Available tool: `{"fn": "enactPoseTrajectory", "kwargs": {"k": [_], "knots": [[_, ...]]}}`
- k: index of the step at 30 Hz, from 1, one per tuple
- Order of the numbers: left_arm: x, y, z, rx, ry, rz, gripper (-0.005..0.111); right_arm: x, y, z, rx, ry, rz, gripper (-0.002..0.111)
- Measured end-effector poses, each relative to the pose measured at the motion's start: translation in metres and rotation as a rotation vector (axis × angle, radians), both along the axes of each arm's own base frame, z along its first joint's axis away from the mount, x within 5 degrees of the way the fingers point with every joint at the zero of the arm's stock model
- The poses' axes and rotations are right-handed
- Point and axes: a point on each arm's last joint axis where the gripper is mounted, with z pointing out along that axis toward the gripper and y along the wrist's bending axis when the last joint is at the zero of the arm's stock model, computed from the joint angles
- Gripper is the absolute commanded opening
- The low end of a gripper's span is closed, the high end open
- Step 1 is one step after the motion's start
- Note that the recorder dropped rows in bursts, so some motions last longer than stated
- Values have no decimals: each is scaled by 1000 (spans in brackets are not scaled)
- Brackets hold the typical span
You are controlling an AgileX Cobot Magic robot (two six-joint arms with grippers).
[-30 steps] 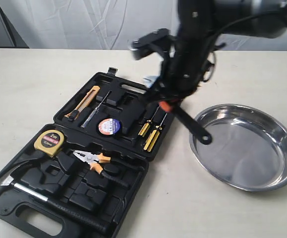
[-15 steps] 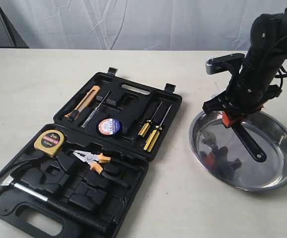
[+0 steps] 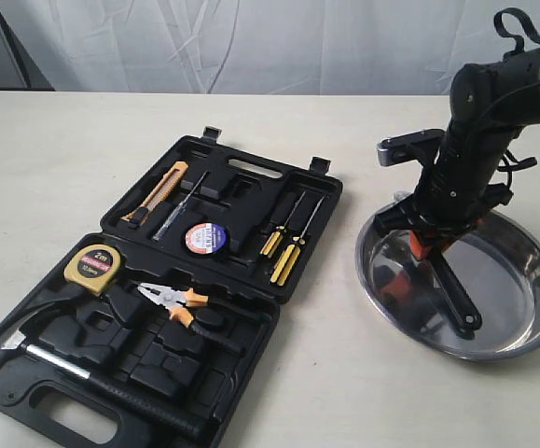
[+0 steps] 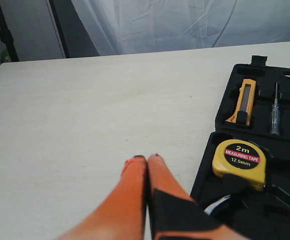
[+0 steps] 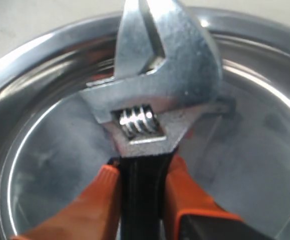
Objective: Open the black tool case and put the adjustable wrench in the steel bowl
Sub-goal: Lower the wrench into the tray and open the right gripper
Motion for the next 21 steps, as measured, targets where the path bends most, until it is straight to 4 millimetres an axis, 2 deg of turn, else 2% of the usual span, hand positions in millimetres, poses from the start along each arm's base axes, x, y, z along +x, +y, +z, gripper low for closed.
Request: {"fn": "enactPoseTrajectory", "kwargs": {"k": [7, 9, 11, 12, 13, 15, 16, 18, 19, 21], "knots": [[0, 0, 0, 0, 0, 0, 0, -3, -4, 4, -44, 25, -4, 0], [0, 0, 0, 0, 0, 0, 0, -4, -4, 6, -43, 22, -8, 13], [0, 0, 0, 0, 0, 0, 0, -5, -5, 6, -51, 36, -4, 43], [0, 0, 0, 0, 0, 0, 0, -5, -5, 6, -52, 39, -4, 50], [0, 0, 0, 0, 0, 0, 0, -6, -5, 7, -54, 50, -4, 53], [0, 0, 0, 0, 0, 0, 0, -9, -6, 8, -60, 72, -18, 48], [0, 0, 0, 0, 0, 0, 0, -10, -6, 10, -62, 79, -25, 41], [0, 0, 0, 0, 0, 0, 0, -14, -7, 25, -59, 68, -34, 18], [0, 0, 0, 0, 0, 0, 0, -16, -8, 37, -54, 48, -40, 1], [0, 0, 0, 0, 0, 0, 0, -23, -9, 64, -38, -6, -59, 0]]}}
